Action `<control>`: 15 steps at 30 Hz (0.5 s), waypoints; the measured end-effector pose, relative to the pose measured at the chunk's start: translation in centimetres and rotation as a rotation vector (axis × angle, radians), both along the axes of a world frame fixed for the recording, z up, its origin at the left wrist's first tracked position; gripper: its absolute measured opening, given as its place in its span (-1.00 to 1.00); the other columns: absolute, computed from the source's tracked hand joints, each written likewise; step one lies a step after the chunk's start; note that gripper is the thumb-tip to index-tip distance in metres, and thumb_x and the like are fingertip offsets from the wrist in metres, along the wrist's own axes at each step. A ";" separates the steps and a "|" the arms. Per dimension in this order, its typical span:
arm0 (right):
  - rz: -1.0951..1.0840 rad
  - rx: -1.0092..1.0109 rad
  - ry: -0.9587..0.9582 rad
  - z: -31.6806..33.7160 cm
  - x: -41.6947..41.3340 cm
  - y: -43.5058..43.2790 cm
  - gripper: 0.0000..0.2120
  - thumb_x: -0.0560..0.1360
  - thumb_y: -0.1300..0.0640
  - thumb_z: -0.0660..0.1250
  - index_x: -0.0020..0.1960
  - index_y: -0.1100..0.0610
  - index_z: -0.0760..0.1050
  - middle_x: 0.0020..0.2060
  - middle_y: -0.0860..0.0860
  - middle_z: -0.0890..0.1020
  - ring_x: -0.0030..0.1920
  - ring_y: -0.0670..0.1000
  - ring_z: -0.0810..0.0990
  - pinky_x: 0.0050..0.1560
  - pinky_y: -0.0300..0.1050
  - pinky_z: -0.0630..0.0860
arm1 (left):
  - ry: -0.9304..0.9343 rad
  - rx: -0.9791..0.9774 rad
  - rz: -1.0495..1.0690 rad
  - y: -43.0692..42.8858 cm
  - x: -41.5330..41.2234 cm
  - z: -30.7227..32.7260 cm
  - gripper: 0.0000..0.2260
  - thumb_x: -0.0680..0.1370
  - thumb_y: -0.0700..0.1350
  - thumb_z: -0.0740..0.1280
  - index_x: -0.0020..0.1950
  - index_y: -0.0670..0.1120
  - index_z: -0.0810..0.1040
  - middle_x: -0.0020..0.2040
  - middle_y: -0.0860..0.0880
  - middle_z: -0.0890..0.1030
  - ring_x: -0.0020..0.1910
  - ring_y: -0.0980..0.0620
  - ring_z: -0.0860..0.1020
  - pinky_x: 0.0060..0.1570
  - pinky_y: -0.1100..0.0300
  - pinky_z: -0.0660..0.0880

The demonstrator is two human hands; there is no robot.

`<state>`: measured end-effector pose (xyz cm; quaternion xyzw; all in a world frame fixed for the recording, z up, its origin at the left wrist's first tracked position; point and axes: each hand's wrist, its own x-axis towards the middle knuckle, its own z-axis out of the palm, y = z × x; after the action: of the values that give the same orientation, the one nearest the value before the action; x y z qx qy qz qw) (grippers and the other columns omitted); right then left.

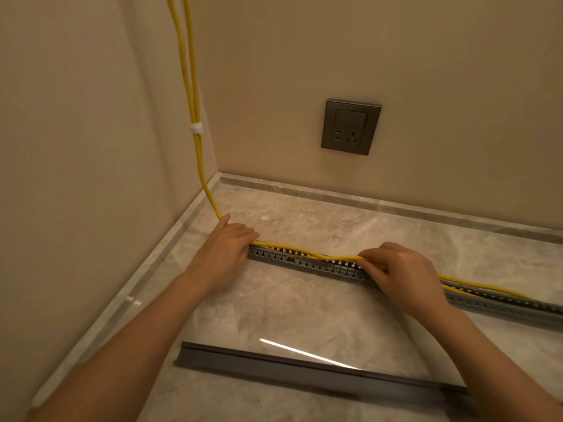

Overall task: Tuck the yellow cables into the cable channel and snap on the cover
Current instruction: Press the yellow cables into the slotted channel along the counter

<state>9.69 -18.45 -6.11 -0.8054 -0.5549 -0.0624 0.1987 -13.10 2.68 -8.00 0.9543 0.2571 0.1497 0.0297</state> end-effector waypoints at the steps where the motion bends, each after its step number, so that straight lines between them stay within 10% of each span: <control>1: -0.001 0.006 -0.017 -0.2 -0.1 -0.2 -0.87 0.47 0.03 0.36 -0.04 -0.01 0.65 -0.26 -0.05 0.61 -0.28 -0.01 0.54 -0.39 -0.24 0.27 | 0.024 0.006 -0.014 -0.2 0.0 -0.1 -0.68 0.57 -0.23 0.20 0.31 -0.11 0.49 0.28 -0.06 0.53 0.32 0.01 0.40 0.41 0.19 -0.18; 8: 0.034 0.090 -0.056 -0.8 -1.0 -0.6 -0.91 0.37 0.21 0.47 -0.12 0.15 0.67 -0.26 0.04 0.63 -0.24 0.08 0.55 -0.28 -0.14 0.45 | 0.183 0.088 0.028 -1.2 0.2 -0.4 -0.57 0.63 0.10 -0.03 0.47 0.02 0.22 0.47 0.02 0.28 0.46 0.07 0.17 0.42 0.17 -0.25; 15: 0.195 -0.116 0.012 -1.7 -3.2 0.3 -0.56 0.48 0.02 0.34 0.33 0.05 0.43 0.28 0.05 0.51 0.24 0.09 0.49 0.26 0.00 0.37 | 0.234 0.102 0.059 -1.5 0.3 -0.5 -0.51 0.62 0.14 -0.10 0.52 0.00 0.08 0.51 0.00 0.17 0.49 0.09 0.07 0.43 0.17 -0.27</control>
<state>6.46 -18.14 -7.80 -0.7582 -0.6320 -0.0056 0.1601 -12.79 1.19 -8.47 0.9574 0.2791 0.0510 -0.0532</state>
